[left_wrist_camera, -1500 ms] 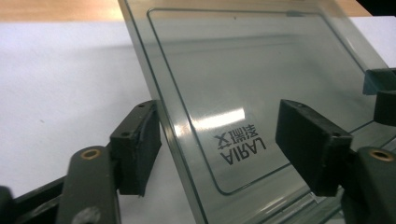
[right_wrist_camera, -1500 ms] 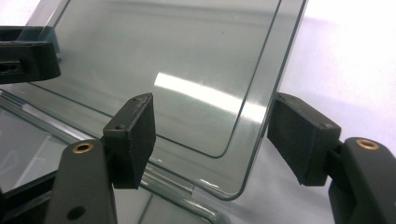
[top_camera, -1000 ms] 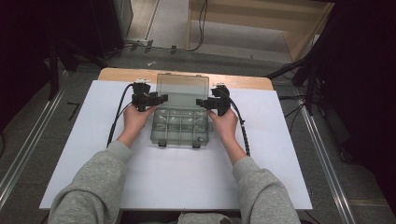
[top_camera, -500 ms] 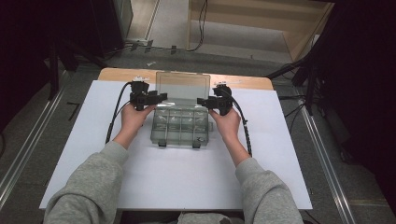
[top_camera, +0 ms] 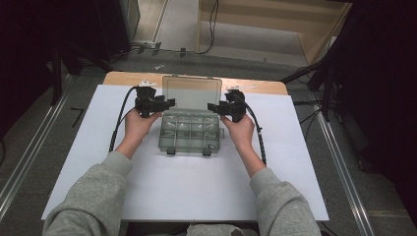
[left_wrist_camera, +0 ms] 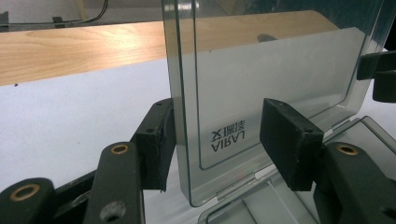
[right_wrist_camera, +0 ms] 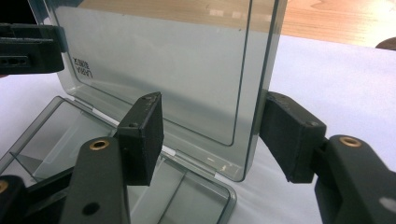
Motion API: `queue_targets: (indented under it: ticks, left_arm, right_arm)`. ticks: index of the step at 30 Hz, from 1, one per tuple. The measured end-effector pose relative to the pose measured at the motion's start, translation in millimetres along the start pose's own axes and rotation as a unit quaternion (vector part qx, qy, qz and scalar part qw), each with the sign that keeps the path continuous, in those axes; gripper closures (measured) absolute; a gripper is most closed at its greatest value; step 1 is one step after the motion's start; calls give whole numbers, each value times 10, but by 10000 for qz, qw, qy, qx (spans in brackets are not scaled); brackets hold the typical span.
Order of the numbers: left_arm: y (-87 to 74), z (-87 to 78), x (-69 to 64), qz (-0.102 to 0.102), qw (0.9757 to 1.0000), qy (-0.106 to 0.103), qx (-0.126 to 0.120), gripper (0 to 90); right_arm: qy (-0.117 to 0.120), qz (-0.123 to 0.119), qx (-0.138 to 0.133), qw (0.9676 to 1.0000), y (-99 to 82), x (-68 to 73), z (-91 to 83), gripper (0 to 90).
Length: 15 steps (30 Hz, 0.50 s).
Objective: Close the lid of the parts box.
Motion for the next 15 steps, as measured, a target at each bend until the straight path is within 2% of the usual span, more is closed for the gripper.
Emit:
queue_targets:
  ticks: [3, 8, 12, 15]
  left_arm:
    - [10, -22, -16, 87, 10000, 28, -10, 458]
    - [13, -56, -49, 194, 9998, -37, -5, 457]
    - [12, -87, -68, 131, 9999, -84, -46, 456]
    - [8, -115, -81, 160, 9998, -80, -49, 456]
  right_arm:
    - [23, -31, -25, 10000, 5, 14, -19, 382]
    - [51, -83, -83, 9999, 11, 21, -62, 382]
    - [112, -91, -155, 9998, 18, 34, -91, 382]
    - [145, -141, -161, 9997, 20, 53, -113, 382]
Point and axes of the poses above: each handheld gripper's, and its own axes: z roughly forward along the jaws, y roughly out of its top, x roughly to its left, the point moved 9 cm from there along z, roughly forward along the jaws, and after that the axes turned 4 degrees about -x, right-handed, at the moved point
